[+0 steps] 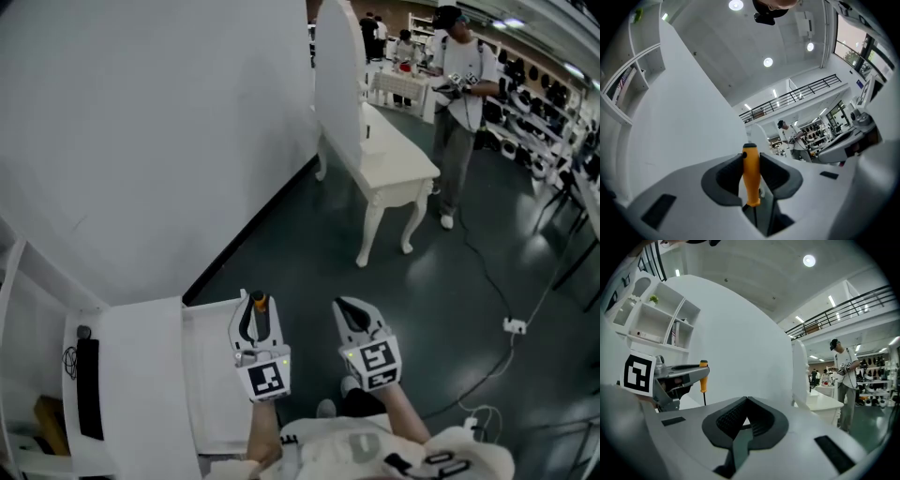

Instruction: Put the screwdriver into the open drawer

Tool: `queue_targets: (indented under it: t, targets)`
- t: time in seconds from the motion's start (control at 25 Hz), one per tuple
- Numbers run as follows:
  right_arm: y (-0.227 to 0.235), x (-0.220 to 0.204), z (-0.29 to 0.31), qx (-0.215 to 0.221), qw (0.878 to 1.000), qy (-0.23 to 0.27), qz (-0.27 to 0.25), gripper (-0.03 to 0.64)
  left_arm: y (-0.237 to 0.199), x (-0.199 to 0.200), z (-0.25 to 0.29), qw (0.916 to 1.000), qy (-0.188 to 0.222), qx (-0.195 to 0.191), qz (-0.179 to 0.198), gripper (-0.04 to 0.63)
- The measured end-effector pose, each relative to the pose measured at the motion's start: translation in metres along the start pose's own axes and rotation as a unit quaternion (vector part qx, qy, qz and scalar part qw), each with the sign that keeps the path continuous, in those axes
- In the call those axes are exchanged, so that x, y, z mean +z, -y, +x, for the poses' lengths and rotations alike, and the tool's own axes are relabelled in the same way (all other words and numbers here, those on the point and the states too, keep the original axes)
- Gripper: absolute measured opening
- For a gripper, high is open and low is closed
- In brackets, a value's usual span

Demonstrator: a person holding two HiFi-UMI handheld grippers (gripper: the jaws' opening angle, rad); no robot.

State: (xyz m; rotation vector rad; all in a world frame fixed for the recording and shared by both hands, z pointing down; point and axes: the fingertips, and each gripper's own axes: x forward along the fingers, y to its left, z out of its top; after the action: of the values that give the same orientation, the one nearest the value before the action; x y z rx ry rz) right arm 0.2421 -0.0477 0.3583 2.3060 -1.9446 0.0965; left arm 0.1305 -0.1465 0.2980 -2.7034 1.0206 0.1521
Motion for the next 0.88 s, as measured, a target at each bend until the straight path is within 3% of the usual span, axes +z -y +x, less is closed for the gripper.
queue_targets:
  t: [0.24, 0.44, 0.68, 0.88]
  targets:
    - [-0.038, 0.021, 0.06, 0.101, 0.995, 0.02, -0.011, 0.005, -0.052, -0.01, -0.01, 0.995, -0.019, 0.097, 0.012, 0.114]
    - [-0.079, 0.04, 0.111, 0.21, 0.977, 0.02, -0.036, 0.005, -0.104, -0.011, -0.023, 0.9778, -0.026, 0.208, 0.004, 0.114]
    - [-0.139, 0.051, 0.152, 0.341, 0.937, 0.021, -0.071, 0.005, -0.149, -0.013, -0.062, 0.9383, -0.052, 0.341, 0.025, 0.114]
    - [-0.2, 0.057, 0.153, 0.446, 0.891, 0.032, -0.083, 0.005, -0.17, -0.009, -0.121, 0.8902, -0.073, 0.448, 0.04, 0.114]
